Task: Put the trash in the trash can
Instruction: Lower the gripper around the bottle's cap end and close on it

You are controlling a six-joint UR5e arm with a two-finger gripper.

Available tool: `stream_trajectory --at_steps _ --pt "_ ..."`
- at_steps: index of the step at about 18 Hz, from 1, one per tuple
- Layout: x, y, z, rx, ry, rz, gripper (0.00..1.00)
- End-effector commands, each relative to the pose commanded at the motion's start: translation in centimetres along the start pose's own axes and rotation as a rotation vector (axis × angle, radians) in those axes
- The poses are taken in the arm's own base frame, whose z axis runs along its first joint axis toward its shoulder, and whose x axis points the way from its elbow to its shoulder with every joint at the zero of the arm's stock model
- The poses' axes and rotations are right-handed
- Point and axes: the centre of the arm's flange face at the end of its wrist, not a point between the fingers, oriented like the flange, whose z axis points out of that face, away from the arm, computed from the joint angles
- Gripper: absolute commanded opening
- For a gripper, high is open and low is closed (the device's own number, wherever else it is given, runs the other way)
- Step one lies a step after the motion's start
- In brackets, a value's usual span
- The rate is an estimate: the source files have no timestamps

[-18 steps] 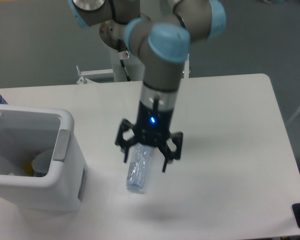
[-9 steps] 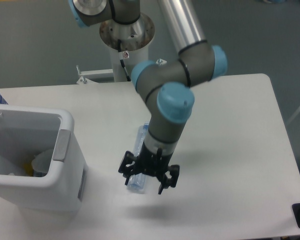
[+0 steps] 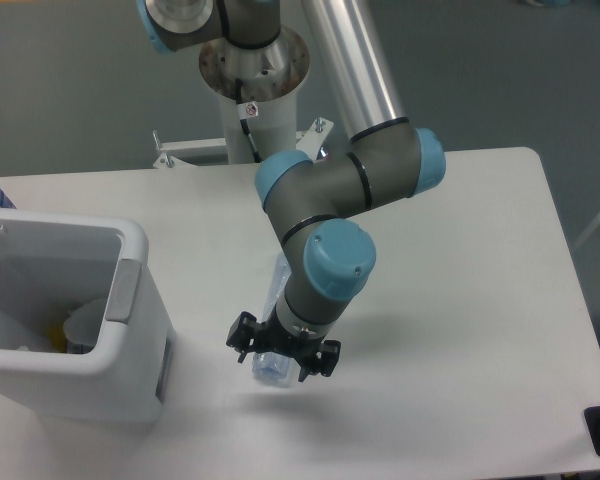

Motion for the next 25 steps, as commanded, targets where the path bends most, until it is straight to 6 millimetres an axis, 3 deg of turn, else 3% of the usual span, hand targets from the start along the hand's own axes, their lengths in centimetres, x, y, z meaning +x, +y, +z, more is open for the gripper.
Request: stream_trajectory --at_steps 14,17,23,25 --pt "-0.1 0.3 4.4 -0.173 -0.099 0.026 0.98" --pt "0.3 -0.2 5.5 -0.189 -0.103 0.034 0.85" --pt "0.4 -0.2 5.9 -0.193 -0.097 0.028 0.79" --pt "0.4 -0.2 5.9 -0.193 -0.099 0.028 0.6"
